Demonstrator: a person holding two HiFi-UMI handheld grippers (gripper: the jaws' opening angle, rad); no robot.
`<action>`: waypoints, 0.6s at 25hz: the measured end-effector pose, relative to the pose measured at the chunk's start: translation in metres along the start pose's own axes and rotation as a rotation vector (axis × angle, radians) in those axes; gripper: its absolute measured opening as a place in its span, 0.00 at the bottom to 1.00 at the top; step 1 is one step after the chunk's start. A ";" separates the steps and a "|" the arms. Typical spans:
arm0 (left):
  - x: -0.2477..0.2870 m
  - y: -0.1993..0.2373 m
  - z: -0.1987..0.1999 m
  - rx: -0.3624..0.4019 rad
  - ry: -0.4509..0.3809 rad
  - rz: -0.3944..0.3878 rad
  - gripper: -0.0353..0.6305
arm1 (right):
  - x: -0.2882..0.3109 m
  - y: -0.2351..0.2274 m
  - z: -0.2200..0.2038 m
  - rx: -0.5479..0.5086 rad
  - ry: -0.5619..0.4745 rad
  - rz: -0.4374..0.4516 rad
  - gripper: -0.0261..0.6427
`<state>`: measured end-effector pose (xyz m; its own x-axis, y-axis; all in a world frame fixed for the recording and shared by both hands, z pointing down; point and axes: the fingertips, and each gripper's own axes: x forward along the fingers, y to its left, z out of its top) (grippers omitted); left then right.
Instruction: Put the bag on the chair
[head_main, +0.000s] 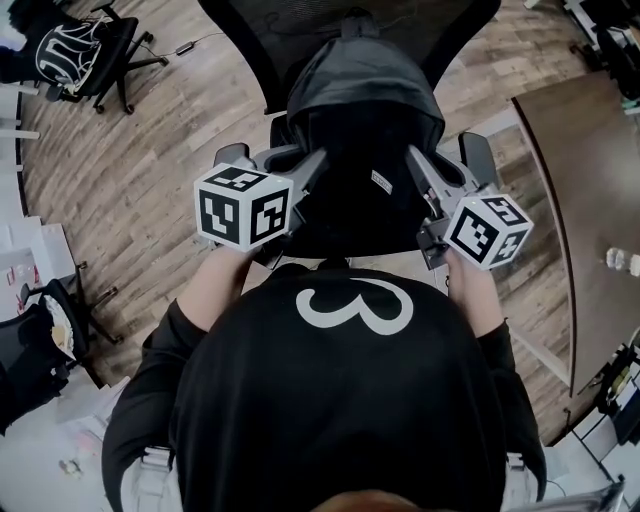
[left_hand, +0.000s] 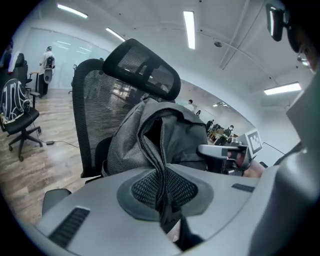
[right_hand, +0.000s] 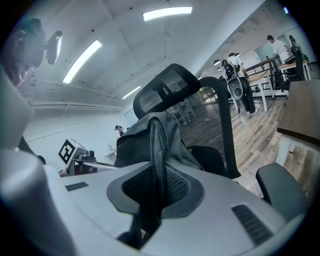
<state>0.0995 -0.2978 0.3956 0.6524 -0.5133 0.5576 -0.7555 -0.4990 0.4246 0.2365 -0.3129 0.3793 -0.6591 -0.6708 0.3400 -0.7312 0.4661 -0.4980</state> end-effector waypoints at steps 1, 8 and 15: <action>0.002 0.002 0.001 -0.002 0.001 0.002 0.12 | 0.003 -0.003 0.000 0.001 0.001 0.004 0.12; 0.020 0.024 0.005 -0.022 0.011 0.017 0.12 | 0.028 -0.020 -0.001 0.010 0.024 0.007 0.12; 0.038 0.041 0.006 -0.040 0.024 0.018 0.12 | 0.049 -0.037 -0.003 0.016 0.032 0.004 0.12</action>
<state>0.0935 -0.3422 0.4298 0.6373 -0.5047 0.5823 -0.7693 -0.4614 0.4420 0.2313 -0.3614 0.4165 -0.6671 -0.6505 0.3630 -0.7261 0.4590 -0.5119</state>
